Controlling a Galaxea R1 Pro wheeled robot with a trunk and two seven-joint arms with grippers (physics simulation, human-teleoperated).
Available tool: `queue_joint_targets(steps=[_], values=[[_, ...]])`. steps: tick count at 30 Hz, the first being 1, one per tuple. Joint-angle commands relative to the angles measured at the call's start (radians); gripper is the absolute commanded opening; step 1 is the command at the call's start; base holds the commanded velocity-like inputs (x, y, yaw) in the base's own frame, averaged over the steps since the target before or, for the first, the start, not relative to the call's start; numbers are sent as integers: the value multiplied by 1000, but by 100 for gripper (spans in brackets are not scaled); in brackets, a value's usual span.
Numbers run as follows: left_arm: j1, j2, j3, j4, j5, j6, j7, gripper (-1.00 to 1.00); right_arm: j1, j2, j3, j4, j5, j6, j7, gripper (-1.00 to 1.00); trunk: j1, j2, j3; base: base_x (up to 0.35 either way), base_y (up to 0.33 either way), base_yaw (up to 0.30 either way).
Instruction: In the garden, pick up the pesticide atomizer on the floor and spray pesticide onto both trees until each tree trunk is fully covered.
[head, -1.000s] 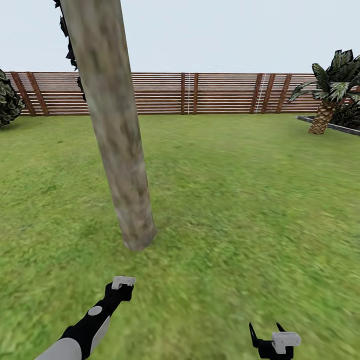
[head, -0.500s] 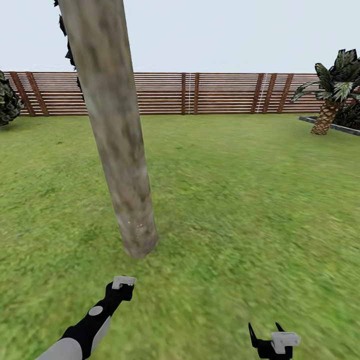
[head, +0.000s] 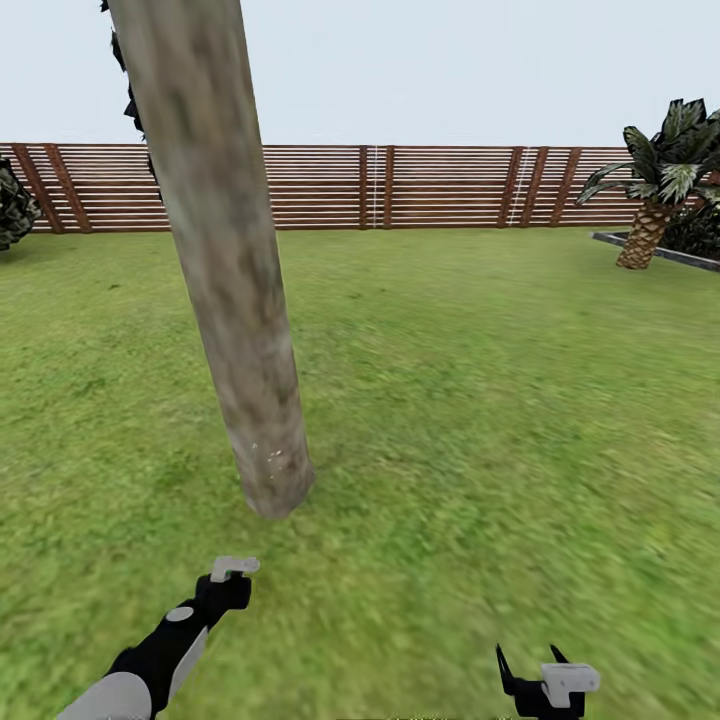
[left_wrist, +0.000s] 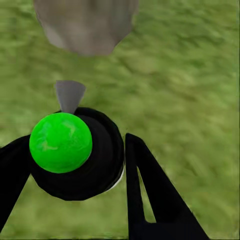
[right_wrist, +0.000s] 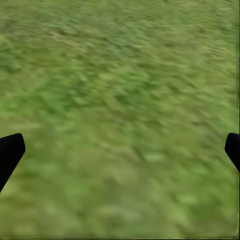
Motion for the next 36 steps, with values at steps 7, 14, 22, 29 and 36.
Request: queue_joint_targets(steps=[7,14,22,29,36], values=[[-4,-25,-5,-61,-1,10,0,-100,0,0,0,0,0,0,0,100,0,0,0,-145,0,-35],[-22,-14,-1,-213,4,224,-10,-100,0,0,0,0,0,-1,0,100,0,0,0,-4,0,0],[-16,-60,-4,-259,-1,258,-6,-100,0,0,0,0,1,-2,0,100,0,0,0,0,0,0],[-17,-97,3,-268,0,257,-1,-100,0,0,0,0,1,-1,1,100,0,0,0,0,0,0],[-9,-9,82,-278,-1,257,-8,-100,0,0,0,0,1,-1,1,100,0,0,0,0,0,0]])
